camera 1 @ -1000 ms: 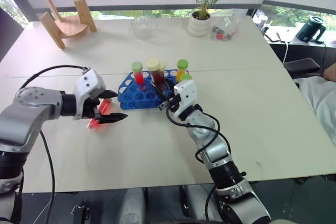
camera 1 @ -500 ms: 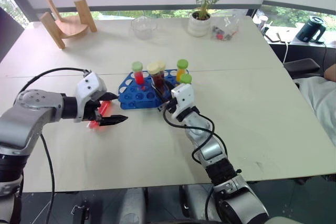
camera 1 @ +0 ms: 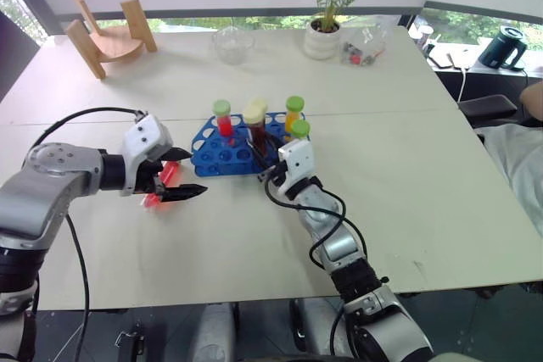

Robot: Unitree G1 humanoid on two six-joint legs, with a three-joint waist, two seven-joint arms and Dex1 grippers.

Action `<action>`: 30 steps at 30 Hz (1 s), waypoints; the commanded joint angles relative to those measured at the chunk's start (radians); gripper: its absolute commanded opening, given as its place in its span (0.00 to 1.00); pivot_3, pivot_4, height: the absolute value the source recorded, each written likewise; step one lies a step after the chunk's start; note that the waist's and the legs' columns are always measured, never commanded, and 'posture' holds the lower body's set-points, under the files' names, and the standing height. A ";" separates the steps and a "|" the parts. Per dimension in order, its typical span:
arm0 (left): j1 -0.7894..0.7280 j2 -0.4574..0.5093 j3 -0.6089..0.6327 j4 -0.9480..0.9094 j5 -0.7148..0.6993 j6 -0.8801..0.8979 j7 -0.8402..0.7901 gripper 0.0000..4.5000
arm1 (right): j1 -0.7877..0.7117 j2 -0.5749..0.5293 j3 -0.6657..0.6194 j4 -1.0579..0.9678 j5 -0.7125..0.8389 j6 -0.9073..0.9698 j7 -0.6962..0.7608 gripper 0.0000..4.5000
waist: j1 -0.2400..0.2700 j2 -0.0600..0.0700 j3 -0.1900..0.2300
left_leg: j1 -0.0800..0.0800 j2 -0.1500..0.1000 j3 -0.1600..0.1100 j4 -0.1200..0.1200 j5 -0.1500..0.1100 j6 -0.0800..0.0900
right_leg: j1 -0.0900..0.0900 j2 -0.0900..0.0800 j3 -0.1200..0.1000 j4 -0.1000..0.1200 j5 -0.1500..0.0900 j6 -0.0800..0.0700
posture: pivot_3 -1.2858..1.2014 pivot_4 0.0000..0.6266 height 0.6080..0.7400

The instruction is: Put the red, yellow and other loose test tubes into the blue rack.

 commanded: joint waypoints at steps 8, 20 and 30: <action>-0.069 -0.004 0.078 0.058 -0.025 0.012 0.029 1.00 | 0.042 -0.067 0.008 -0.353 0.042 0.110 0.089 0.82 | 0.003 0.000 0.000 | 0.000 0.000 0.000 0.000 0.000 0.000 | -0.001 0.000 0.000 0.000 0.000 0.000 | 0.52 0.24 1.00; -0.372 0.107 -0.133 0.373 0.143 0.287 0.061 1.00 | 0.013 -0.477 -0.177 -0.928 0.716 0.874 0.447 0.82 | 0.005 0.000 0.000 | 0.000 0.000 -0.001 0.001 0.000 0.000 | 0.000 0.001 -0.001 0.002 0.000 0.000 | 0.52 0.24 1.00; -0.685 -0.052 -0.467 0.687 0.235 0.636 0.008 1.00 | -0.067 -0.696 -0.060 -0.921 0.792 0.989 0.661 0.82 | -0.004 -0.002 0.001 | -0.002 -0.001 -0.002 0.001 0.000 0.001 | -0.001 0.001 -0.001 0.002 -0.001 0.001 | 0.52 0.24 1.00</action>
